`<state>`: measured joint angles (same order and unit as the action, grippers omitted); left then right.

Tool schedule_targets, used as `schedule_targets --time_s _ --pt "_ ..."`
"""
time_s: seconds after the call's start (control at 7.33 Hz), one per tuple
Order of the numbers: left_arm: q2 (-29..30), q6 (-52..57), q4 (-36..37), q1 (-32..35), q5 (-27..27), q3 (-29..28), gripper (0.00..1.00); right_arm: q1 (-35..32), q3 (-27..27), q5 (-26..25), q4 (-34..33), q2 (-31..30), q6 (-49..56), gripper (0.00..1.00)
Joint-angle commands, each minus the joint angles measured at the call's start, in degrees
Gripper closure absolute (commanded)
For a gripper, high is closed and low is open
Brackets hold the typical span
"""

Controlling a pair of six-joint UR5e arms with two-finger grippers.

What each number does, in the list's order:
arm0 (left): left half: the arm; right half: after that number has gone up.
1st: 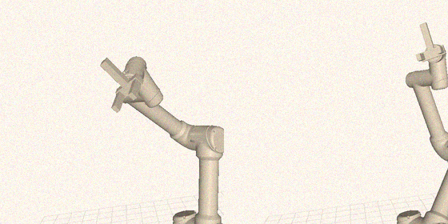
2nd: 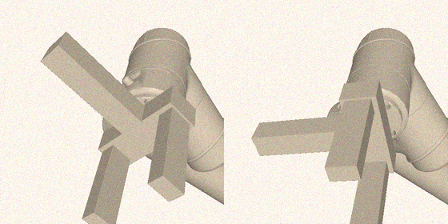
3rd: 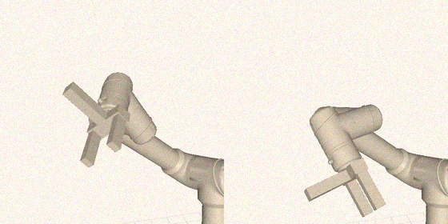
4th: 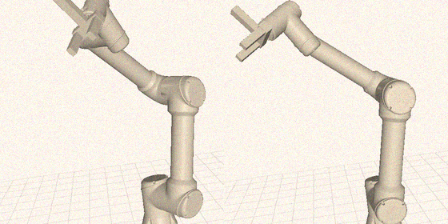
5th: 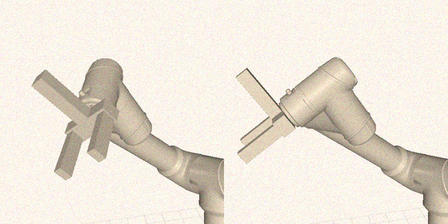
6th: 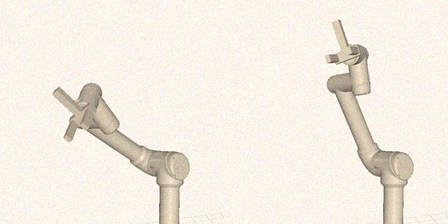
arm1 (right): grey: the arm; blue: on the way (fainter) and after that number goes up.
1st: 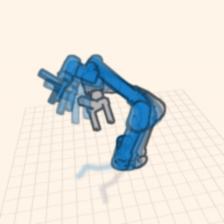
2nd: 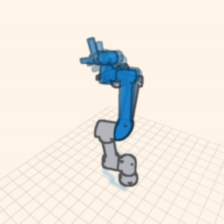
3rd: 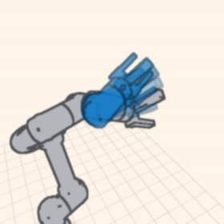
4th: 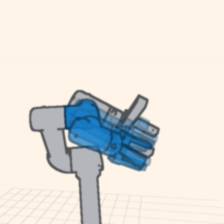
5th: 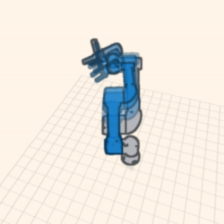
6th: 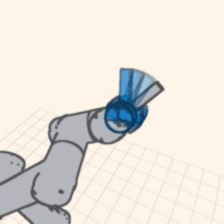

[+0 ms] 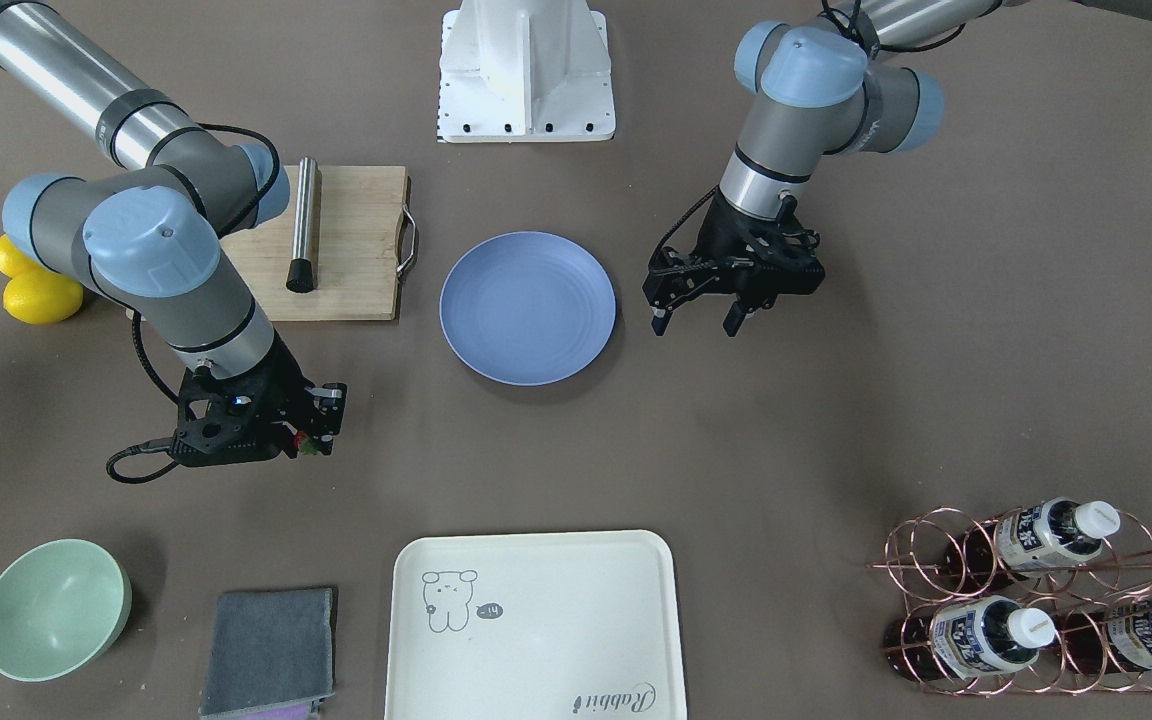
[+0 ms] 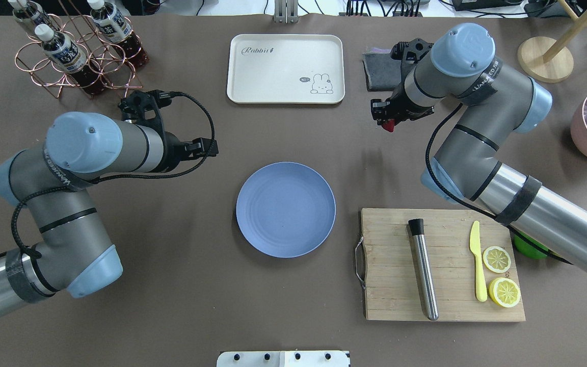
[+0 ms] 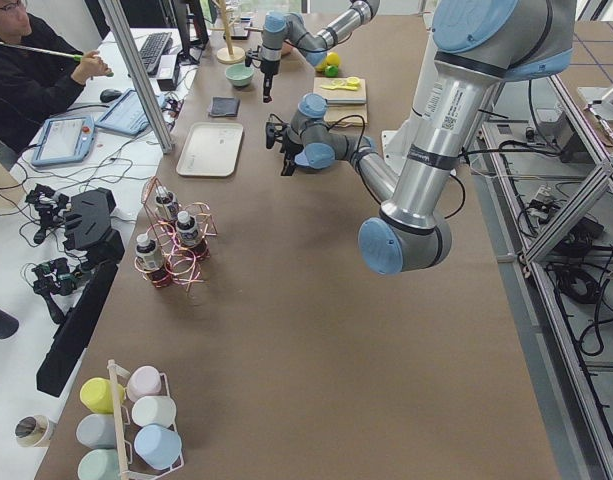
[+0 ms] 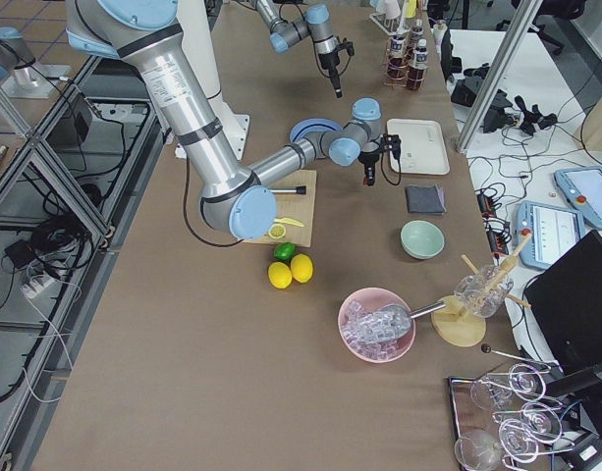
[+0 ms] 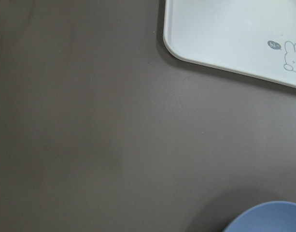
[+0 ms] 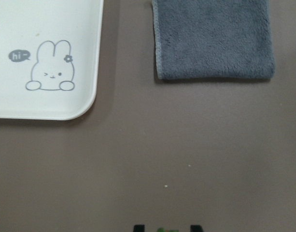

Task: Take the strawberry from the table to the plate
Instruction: 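Grasp the red strawberry with the right gripper while the left arm withdraws, then carry the strawberry over the blue plate and release it with the right gripper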

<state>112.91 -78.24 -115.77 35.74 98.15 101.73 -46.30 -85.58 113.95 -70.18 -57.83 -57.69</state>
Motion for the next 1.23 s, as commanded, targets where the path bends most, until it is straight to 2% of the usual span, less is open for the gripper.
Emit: schedule_targets --time_s 0.0,0.14,0.27,0.55,0.68,0.82,0.95,1.09 --pt "-5.4 0.2 -6.6 3.3 -2.2 -0.4 0.02 2.3 -4.6 -0.1 -4.4 1.0 -0.7 1.00" --pt "-8.5 4.3 -9.1 6.8 -2.3 -1.1 0.02 3.9 -6.4 -0.8 -10.3 4.1 -0.9 1.00" --pt "-10.8 9.9 -9.5 11.0 -1.2 -1.4 0.02 7.1 -7.3 -3.8 -12.9 6.4 -2.1 1.00" --pt "-12.7 12.8 -9.6 14.8 0.9 -3.6 0.02 11.8 -7.3 -6.6 -13.2 8.7 -5.5 1.00" --pt "-14.2 18.3 -8.8 19.2 8.8 -4.1 0.02 14.5 -7.3 -8.6 -14.0 9.6 -6.5 1.00" --pt "-17.0 28.2 -8.8 24.5 18.0 -5.7 0.02 17.7 -7.2 -11.3 -15.5 10.7 -7.5 1.00" --pt "-17.2 34.5 -8.7 29.1 22.0 -7.9 0.02 20.6 -6.6 -12.6 -15.5 10.9 -8.7 1.00" --pt "-16.9 35.9 -7.8 31.2 24.1 -9.4 0.02 22.2 -5.8 -14.8 -15.1 11.4 -8.7 1.00"
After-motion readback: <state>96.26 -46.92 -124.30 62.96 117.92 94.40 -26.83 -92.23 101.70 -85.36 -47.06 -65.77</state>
